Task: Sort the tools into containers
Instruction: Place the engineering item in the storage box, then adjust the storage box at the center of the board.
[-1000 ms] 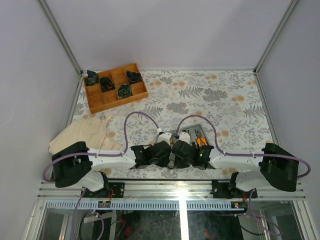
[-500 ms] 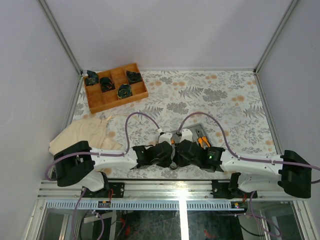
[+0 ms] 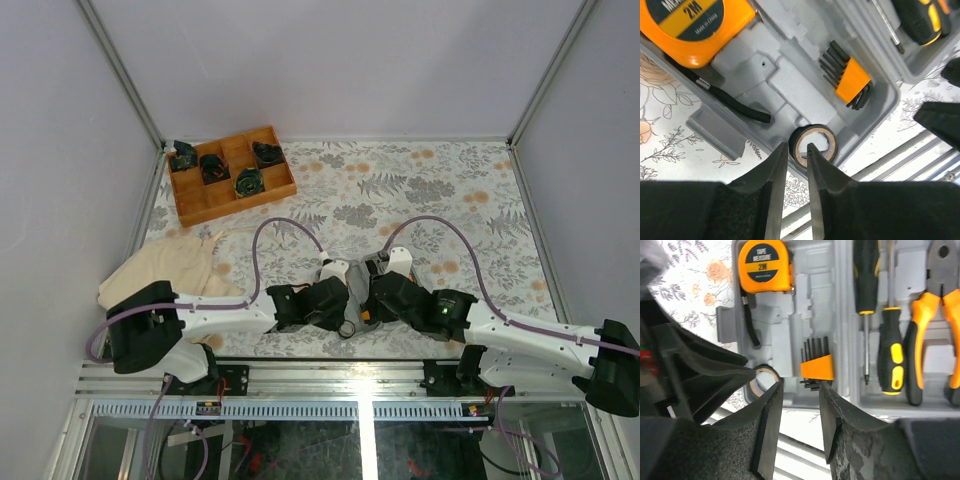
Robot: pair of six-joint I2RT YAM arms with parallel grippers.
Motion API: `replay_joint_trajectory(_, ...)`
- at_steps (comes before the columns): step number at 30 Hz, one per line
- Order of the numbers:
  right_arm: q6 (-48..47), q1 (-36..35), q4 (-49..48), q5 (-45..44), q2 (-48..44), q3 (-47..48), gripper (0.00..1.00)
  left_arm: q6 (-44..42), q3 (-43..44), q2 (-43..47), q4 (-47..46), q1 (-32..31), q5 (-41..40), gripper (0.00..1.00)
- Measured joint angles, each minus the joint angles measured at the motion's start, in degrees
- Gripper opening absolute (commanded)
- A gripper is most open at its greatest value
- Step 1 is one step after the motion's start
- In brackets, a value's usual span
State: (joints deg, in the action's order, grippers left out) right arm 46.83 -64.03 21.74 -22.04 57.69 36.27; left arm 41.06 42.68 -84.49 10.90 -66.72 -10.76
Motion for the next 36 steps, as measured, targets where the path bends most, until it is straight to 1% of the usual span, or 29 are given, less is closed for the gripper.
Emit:
replay_joint_trajectory(5, -1.6, 2.1, 1.6, 0.0, -1.6, 0.0, 0.62, -1.1, 1.7, 3.7, 1.2, 1.5, 0.0, 0.29)
replay_joint_trajectory(6, -1.8, 2.1, 1.7, -0.1, -1.9, 0.0, 0.68, -1.1, 1.7, 4.7, 1.2, 1.8, 0.0, 0.31)
replay_joint_trajectory(7, -1.9, 2.2, 1.8, -0.5, -2.3, 0.0, 0.71, -1.1, 1.7, 6.1, 1.2, 2.3, 0.0, 0.32)
replay_joint_trajectory(11, -3.0, 2.2, 1.9, -1.4, -2.6, 0.2, 0.78, -0.9, 1.6, 9.6, 1.2, 5.4, 0.6, 0.36)
replay_joint_trajectory(14, -4.3, 2.2, 1.8, -1.6, -2.5, 0.2, 0.84, -0.3, 0.5, 11.7, 1.2, 8.4, 1.4, 0.44)
replay_joint_trajectory(16, -5.4, 2.4, 1.8, -1.8, -2.2, 0.2, 0.86, 0.4, -0.7, 13.0, 1.2, 10.2, 1.6, 0.48)
replay_joint_trajectory(20, -9.2, 4.7, 2.1, -0.7, 0.3, 1.3, 0.87, 1.6, -3.0, 15.8, 1.2, 13.3, 2.5, 0.51)
replay_joint_trajectory(24, -11.8, 7.4, 2.4, 3.2, 4.4, 3.7, 0.84, 2.4, -5.1, 18.3, 1.2, 16.6, 4.1, 0.54)
replay_joint_trajectory(26, -12.3, 8.5, 1.8, 5.8, 5.8, 3.8, 0.82, 2.6, -6.1, 19.3, 1.2, 18.4, 5.1, 0.58)
replay_joint_trajectory(27, -12.4, 9.1, 1.6, 7.2, 6.4, 3.8, 0.80, 2.6, -6.5, 19.8, 1.2, 19.2, 5.5, 0.61)
replay_joint_trajectory(29, -12.5, 10.4, 1.3, 9.6, 7.7, 3.8, 0.78, 2.6, -7.1, 20.6, 1.2, 20.1, 5.9, 0.62)
replay_joint_trajectory(34, -12.4, 12.6, 0.2, 13.0, 10.1, 3.7, 0.67, 2.6, -7.7, 21.8, 1.4, 20.7, 6.5, 0.63)
replay_joint_trajectory(36, -12.3, 13.1, 0.2, 13.5, 10.7, 3.5, 0.65, 2.6, -7.8, 21.9, 1.4, 20.7, 6.8, 0.63)
